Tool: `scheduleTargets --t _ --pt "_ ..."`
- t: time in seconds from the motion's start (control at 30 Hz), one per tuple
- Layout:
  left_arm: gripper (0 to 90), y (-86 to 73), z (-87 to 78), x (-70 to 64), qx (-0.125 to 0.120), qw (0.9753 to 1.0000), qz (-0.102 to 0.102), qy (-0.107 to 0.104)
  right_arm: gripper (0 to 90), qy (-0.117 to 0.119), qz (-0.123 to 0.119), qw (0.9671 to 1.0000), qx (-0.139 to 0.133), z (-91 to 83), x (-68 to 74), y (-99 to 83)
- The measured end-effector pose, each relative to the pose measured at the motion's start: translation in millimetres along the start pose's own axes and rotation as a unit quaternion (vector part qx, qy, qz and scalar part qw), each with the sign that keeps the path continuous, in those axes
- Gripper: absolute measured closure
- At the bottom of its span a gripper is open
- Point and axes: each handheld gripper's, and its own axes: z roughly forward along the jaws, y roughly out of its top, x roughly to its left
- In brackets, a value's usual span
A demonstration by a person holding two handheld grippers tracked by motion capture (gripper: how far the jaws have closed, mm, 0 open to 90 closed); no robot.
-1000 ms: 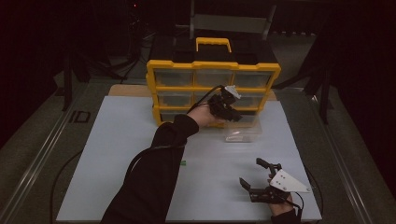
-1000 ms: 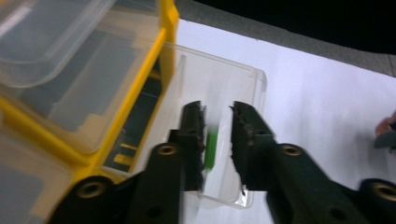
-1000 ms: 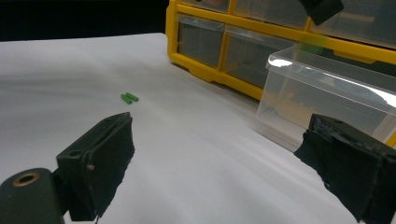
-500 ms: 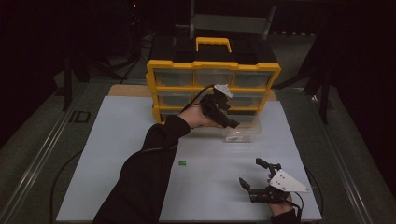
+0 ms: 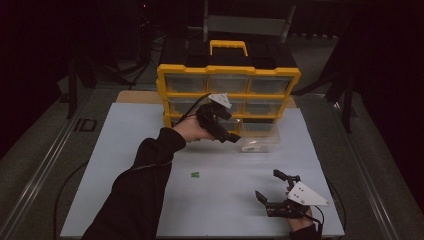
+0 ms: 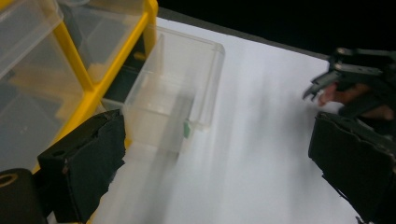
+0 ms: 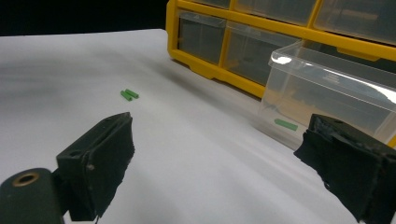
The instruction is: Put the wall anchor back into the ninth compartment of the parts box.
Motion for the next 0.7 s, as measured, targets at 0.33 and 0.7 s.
scheduleTargets --t 0.33,0.7 --pt "4.8 -24.4 -22.9 -6.9 -0.007 0.9999 -0.002 0.007 8.6 -0.001 -0.004 1.0 0.002 0.7 0.5 0.5" --pt "4.8 -54.4 -30.9 -18.7 -0.001 0.9999 -0.007 0.014 8.6 -0.001 -0.006 1.0 0.002 0.4 1.3 1.0"
